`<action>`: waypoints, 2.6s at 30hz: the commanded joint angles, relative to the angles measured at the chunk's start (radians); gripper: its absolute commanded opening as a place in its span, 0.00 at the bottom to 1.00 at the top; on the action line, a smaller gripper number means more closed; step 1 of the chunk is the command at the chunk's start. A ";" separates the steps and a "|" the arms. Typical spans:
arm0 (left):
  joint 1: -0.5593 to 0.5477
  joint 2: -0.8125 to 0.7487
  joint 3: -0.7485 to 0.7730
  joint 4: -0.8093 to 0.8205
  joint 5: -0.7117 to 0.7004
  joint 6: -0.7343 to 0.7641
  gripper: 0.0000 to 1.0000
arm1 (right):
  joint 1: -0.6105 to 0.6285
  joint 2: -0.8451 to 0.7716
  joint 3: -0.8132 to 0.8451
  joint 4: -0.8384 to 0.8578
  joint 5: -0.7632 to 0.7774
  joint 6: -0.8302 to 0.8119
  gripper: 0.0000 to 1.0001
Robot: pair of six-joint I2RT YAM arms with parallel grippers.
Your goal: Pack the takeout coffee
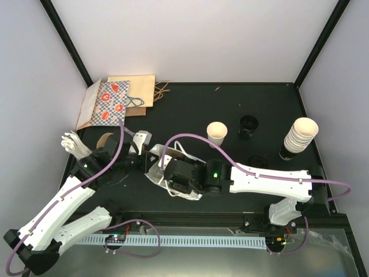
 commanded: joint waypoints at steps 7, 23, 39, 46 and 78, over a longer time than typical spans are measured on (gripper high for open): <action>-0.004 -0.030 -0.014 0.034 0.032 -0.012 0.01 | -0.026 0.015 0.010 0.059 -0.037 -0.001 0.46; -0.004 -0.040 -0.026 0.039 0.062 -0.020 0.02 | -0.050 0.090 0.006 0.096 -0.045 -0.033 0.45; -0.006 -0.070 -0.060 0.028 0.082 -0.057 0.01 | -0.064 0.169 0.015 0.089 0.002 -0.036 0.44; -0.008 -0.074 -0.059 0.014 0.083 -0.069 0.02 | -0.064 0.174 0.009 0.049 0.007 -0.009 0.44; -0.009 -0.138 -0.049 -0.013 0.080 -0.094 0.26 | -0.061 0.112 -0.116 0.134 -0.006 -0.029 0.44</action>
